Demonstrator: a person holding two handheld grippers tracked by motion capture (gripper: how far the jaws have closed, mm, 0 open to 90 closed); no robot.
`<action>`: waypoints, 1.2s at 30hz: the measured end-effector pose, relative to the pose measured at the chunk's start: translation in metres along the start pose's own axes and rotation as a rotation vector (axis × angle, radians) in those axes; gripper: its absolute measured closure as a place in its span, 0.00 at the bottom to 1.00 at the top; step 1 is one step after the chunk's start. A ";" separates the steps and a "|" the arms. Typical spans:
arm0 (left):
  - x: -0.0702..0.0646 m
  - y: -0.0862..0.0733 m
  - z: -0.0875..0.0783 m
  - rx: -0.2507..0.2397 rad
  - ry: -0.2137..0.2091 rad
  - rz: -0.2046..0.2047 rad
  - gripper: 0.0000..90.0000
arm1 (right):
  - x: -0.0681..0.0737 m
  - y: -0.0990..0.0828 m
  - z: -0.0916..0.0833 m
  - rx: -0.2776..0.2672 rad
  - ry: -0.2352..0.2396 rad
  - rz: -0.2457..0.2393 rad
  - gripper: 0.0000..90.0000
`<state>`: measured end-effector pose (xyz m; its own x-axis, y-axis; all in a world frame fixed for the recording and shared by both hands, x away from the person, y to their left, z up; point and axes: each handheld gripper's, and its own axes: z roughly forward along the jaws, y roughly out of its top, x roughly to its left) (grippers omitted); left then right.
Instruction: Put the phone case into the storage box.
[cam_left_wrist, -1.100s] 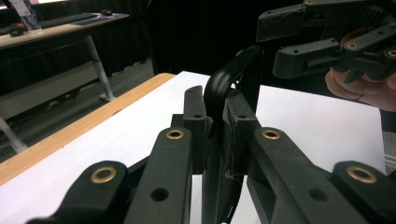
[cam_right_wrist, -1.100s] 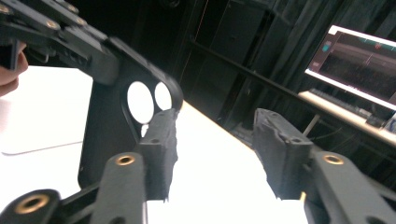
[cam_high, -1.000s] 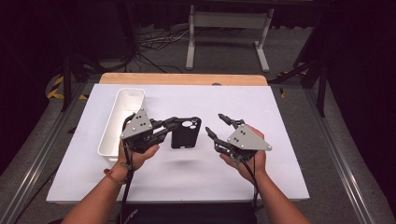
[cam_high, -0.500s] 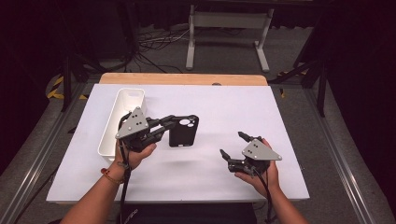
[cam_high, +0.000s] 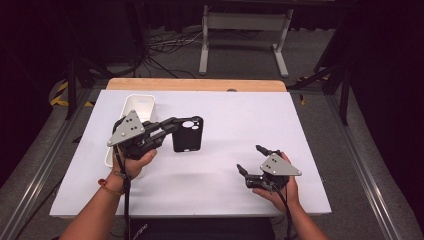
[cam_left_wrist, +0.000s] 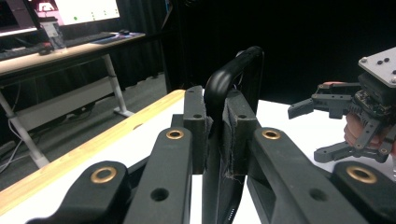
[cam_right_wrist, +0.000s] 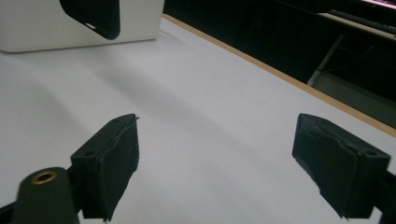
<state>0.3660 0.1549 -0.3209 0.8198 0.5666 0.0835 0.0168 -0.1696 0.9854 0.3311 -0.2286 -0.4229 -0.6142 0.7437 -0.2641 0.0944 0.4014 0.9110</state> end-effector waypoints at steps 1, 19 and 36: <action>0.002 0.001 -0.002 0.003 -0.004 -0.005 0.91 | -0.001 0.000 0.000 -0.009 -0.006 0.012 0.18; 0.020 0.008 -0.026 -0.048 0.058 -0.029 0.91 | -0.005 -0.002 -0.003 -0.027 -0.046 0.021 0.18; 0.028 0.015 -0.046 -0.049 0.105 0.006 0.91 | -0.004 -0.002 -0.002 -0.024 -0.037 0.028 0.18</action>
<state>0.3626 0.2053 -0.2973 0.7555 0.6471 0.1025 -0.0183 -0.1355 0.9906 0.3319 -0.2338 -0.4224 -0.5820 0.7739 -0.2498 0.0920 0.3679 0.9253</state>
